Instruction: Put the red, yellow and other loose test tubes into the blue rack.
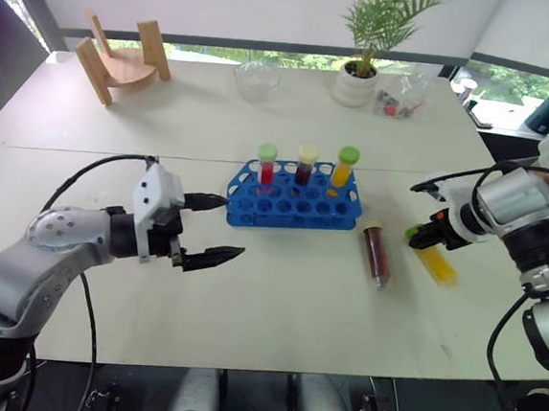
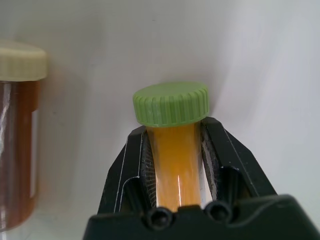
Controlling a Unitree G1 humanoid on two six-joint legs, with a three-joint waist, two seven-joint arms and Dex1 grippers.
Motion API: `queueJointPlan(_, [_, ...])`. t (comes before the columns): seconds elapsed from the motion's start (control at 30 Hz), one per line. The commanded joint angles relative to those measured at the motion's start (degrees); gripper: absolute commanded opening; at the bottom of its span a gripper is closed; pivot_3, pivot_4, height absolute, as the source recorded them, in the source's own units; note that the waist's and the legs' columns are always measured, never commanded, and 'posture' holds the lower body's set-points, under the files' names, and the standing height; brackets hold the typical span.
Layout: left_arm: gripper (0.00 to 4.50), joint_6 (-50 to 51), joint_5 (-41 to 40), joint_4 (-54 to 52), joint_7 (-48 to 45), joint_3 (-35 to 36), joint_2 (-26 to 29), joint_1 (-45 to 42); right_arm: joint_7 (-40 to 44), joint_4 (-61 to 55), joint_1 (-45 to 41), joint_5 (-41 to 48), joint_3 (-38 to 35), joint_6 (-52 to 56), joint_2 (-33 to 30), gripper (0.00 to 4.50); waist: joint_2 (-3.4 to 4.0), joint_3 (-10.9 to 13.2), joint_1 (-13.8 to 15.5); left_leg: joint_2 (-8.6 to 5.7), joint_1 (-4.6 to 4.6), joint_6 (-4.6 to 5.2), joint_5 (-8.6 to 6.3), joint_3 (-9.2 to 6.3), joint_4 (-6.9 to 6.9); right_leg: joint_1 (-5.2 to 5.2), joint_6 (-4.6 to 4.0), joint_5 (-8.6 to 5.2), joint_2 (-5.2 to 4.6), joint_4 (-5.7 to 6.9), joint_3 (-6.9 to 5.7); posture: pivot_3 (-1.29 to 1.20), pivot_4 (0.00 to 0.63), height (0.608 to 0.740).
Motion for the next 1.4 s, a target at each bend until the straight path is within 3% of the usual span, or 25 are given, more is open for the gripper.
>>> queueJointPlan(0.03, [4.5, 0.69, -1.75, -1.75, 1.51, 4.16, 0.56, -0.11, -2.07, -8.45, -4.13, 1.46, -10.48, -3.04, 0.24, 0.84, 0.16, 0.12, -0.12, 0.0, 0.0, 0.0, 0.0, 0.01, 0.0, -0.04, 0.0, 0.0, 0.0, 0.03, 0.01, 0.0, 0.15, 0.74])
queueJointPlan(0.13, [4.5, 1.2, -1.98, -1.78, 2.34, 5.55, 0.74, 0.45, -5.71, -15.63, -2.82, 5.83, -23.0, -3.23, 4.51, 0.84, 0.21, 0.15, -0.43, 0.02, -0.01, 0.0, 0.0, -0.01, -0.03, -0.08, 0.01, 0.0, 0.05, 0.1, 0.03, 0.0, 0.15, 0.74])
queueJointPlan(0.23, [4.5, 1.62, -2.03, -1.77, 2.92, 6.36, 0.86, 0.77, -11.91, -25.71, 2.8, 10.18, -36.76, -4.49, 12.6, 0.84, 0.05, 0.08, -0.43, 0.04, -0.01, 0.0, 0.0, -0.19, -0.07, -0.04, 0.01, -0.01, 0.15, 0.11, -0.01, 0.0, 0.15, 0.74])
queueJointPlan(0.43, [4.5, 2.08, -2.06, -1.11, 2.74, 6.97, 1.5, 0.27, -22.55, -42.15, 16.46, 14.77, -50.55, -17.12, 28.81, 0.84, 0.01, 0.09, 0.49, -0.06, -0.05, -0.04, 0.02, -0.21, -0.02, 0.08, 0.02, -0.02, -0.02, 0.08, -0.08, 0.0, 0.15, 0.74])
queueJointPlan(0.63, [4.5, 2.44, -1.75, -0.38, 2.56, 6.12, 1.66, -1.44, -24.97, -45.23, 25.78, 14.83, -49.67, -31.6, 36.12, 0.84, 0.01, 0.09, 0.02, -0.02, 0.01, -0.1, 0.06, -0.2, 0.01, 0.08, 0.04, -0.01, 0.04, 0.15, -0.07, 0.0, 0.15, 0.74])
queueJointPlan(0.97, [4.5, 2.72, -1.75, -1.05, 2.93, 5.51, 1.27, -1.88, -22.63, -39.05, 37.1, 7.51, -43.72, -60.66, 37.36, 0.84, 0.02, 0.1, -0.14, 0.01, 0.05, -0.11, 0.07, -0.22, -0.06, 0.08, 0.03, -0.01, 0.09, 0.16, -0.06, 0.0, 0.15, 0.74])
queueJointPlan(1.4, [4.5, 3.34, -2.39, -1.44, 3.0, 6.11, 1.52, -1.76, -24.03, -32.93, 39.45, 5.29, -39.73, -71.2, 37.36, 0.84, 0.03, 0.1, -0.01, 0.0, 0.06, -0.14, 0.08, -0.22, -0.06, 0.09, 0.02, -0.02, 0.08, 0.16, -0.06, 0.0, 0.15, 0.74])
